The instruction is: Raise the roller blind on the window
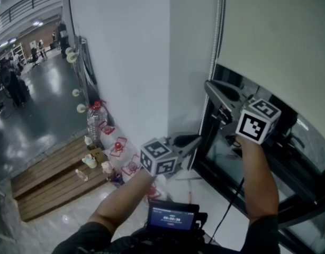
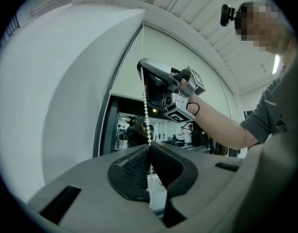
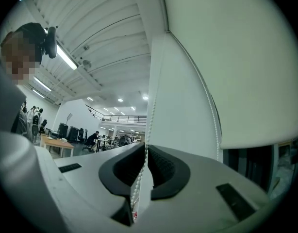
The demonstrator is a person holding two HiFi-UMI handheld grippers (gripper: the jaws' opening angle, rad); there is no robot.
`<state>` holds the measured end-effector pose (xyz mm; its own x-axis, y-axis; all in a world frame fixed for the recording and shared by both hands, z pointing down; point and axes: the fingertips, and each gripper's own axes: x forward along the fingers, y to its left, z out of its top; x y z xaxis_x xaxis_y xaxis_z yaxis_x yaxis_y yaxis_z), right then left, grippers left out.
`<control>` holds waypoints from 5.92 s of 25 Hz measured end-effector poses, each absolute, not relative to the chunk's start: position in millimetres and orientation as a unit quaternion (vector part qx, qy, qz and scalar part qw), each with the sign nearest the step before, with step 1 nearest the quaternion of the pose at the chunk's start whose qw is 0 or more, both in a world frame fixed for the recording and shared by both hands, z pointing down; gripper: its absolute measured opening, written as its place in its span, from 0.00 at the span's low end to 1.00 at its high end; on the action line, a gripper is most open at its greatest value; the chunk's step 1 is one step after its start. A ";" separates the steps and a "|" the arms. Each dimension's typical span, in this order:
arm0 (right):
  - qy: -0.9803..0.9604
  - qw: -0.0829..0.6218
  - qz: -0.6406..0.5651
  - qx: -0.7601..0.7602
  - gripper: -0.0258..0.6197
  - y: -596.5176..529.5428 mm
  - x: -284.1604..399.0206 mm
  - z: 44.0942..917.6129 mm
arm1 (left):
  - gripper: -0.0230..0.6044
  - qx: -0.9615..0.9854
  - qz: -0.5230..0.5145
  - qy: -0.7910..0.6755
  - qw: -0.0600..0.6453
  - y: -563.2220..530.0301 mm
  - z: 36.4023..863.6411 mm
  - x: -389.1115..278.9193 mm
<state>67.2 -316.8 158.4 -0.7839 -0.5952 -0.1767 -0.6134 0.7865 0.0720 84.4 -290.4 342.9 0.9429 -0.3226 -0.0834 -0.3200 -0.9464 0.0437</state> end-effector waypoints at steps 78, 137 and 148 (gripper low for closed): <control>0.933 0.079 0.013 -0.350 0.06 -300.4 81.9 274.5 | 0.03 0.969 -0.140 -0.197 -0.053 -315.1 143.5 95.6; 0.929 0.113 0.072 -0.344 0.17 -322.4 79.4 140.2 | 0.03 0.972 -0.070 -0.225 -0.010 -303.9 306.6 79.9; 0.932 0.145 0.051 -0.328 0.08 -321.1 75.7 119.0 | 0.03 0.973 -0.068 -0.220 -0.011 -300.8 305.9 83.5</control>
